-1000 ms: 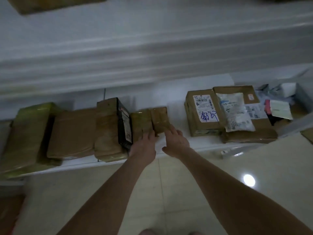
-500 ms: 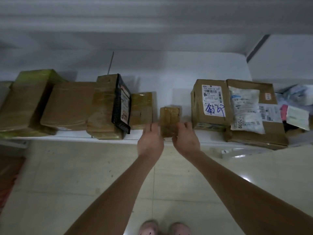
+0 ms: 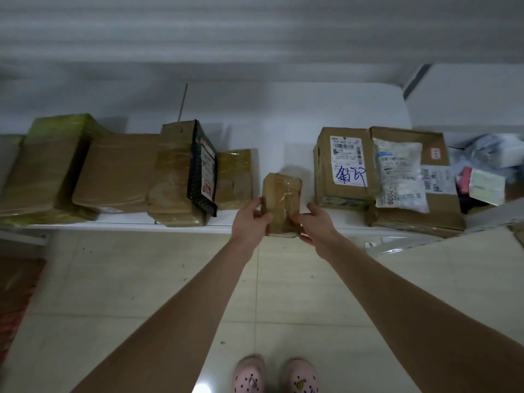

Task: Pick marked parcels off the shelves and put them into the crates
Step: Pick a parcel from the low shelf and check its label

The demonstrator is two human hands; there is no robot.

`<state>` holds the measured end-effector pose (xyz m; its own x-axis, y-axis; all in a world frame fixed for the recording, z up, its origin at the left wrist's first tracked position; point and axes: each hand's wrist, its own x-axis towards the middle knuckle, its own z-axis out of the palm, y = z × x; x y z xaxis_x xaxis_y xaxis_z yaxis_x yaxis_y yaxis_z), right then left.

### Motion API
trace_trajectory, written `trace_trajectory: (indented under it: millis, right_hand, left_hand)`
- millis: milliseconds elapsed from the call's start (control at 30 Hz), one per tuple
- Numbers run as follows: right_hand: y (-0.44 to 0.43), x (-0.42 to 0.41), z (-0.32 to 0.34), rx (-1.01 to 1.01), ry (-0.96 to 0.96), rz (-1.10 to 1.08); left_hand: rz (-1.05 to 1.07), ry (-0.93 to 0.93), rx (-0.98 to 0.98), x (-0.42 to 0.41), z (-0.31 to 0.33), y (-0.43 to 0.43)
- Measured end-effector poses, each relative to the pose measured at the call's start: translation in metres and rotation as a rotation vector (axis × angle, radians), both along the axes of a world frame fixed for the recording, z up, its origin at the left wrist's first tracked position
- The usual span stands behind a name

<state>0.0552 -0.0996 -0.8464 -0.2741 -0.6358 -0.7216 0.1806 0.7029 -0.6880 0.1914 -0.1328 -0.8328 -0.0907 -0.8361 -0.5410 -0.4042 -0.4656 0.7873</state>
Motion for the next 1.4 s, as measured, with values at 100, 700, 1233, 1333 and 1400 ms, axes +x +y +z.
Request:
trace_trajectory:
  millis: [100,700,1233,1333,1400]
  right_hand:
    - [0.012,0.001,0.031,-0.062,-0.084,0.045]
    - [0.029,0.011,0.075,-0.282,-0.255,-0.170]
    - [0.036,0.019,0.073,-0.141,-0.407,-0.339]
    - [0.041,0.018,0.071,-0.030,-0.130,-0.248]
    - [0.042,0.008,0.072,-0.009,0.230,-0.070]
  left_hand:
    - [0.044,0.005,-0.020,0.006,0.017,0.003]
    - [0.181,0.234,0.120,0.013,0.086,0.011]
    - [0.099,0.296,0.391,0.019,0.071,0.033]
    - [0.141,0.258,0.344,0.022,0.074,0.036]
    - [0.135,0.177,0.284,0.028,0.077,0.028]
